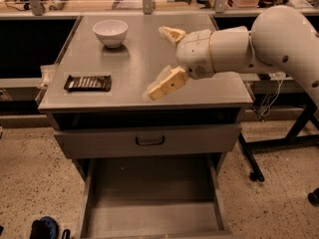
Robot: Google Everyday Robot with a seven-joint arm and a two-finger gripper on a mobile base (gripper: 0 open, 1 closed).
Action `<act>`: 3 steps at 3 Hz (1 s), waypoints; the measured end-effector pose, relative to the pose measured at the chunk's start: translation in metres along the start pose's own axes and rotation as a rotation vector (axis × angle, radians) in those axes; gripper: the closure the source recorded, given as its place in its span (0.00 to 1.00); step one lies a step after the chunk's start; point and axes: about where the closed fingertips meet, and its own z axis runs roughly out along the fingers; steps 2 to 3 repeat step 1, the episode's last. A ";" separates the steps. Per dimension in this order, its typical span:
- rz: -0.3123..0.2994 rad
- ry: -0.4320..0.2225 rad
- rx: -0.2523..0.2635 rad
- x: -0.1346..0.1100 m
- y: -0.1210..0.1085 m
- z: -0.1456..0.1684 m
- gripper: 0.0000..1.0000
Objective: Pick 7up can from middle drawer and place on counter
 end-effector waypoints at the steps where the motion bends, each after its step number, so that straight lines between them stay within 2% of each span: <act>1: 0.000 0.000 0.000 0.000 0.000 0.000 0.00; 3: 0.000 0.000 0.000 0.000 0.000 0.000 0.00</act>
Offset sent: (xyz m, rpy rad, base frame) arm 0.0000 0.0000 0.0000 0.0000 0.0000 0.0000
